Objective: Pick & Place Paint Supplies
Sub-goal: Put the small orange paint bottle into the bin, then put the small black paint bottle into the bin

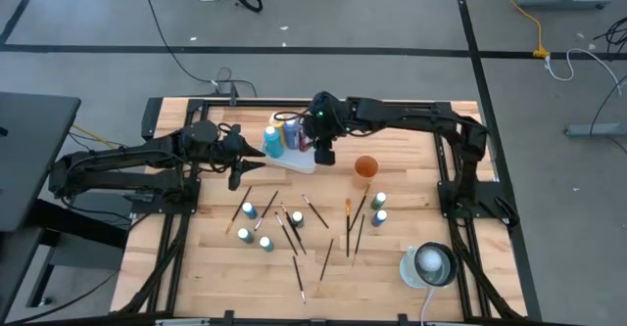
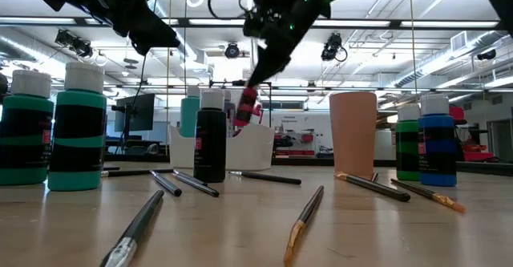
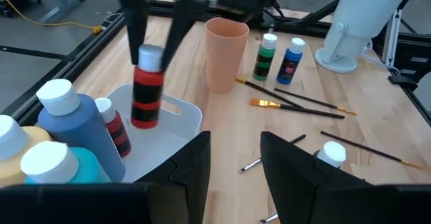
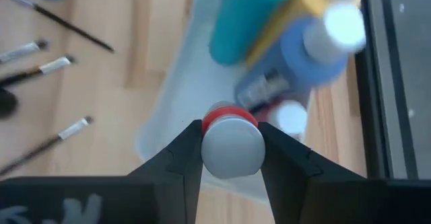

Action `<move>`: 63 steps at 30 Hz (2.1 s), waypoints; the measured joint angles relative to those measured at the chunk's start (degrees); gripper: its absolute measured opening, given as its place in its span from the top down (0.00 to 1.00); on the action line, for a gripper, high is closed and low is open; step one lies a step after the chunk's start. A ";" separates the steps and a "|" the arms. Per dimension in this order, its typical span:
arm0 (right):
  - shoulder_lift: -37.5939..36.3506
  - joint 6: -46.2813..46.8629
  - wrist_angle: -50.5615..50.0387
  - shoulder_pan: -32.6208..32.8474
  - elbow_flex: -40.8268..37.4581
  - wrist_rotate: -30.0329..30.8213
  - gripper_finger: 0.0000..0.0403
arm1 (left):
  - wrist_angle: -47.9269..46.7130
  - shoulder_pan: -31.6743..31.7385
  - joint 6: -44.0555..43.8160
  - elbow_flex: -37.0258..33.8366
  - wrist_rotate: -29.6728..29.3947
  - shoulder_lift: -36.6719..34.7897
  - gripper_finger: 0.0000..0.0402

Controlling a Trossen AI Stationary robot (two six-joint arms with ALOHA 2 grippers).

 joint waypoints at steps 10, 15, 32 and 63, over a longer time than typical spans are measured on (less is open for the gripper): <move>4.86 -0.37 -0.70 -3.92 0.11 -0.82 0.69 | -0.03 0.02 0.26 -0.02 -0.26 0.02 0.65; 5.90 -1.25 -0.28 -4.68 0.07 -0.74 0.69 | 0.14 0.02 0.55 -0.02 -0.31 0.21 0.65; 8.80 -2.30 2.88 -7.06 0.09 -1.18 0.69 | 0.06 0.02 0.44 -0.02 -0.50 0.28 0.65; -0.04 1.32 5.78 2.10 0.13 3.74 0.52 | -0.01 0.00 0.44 -0.02 -0.48 0.28 0.65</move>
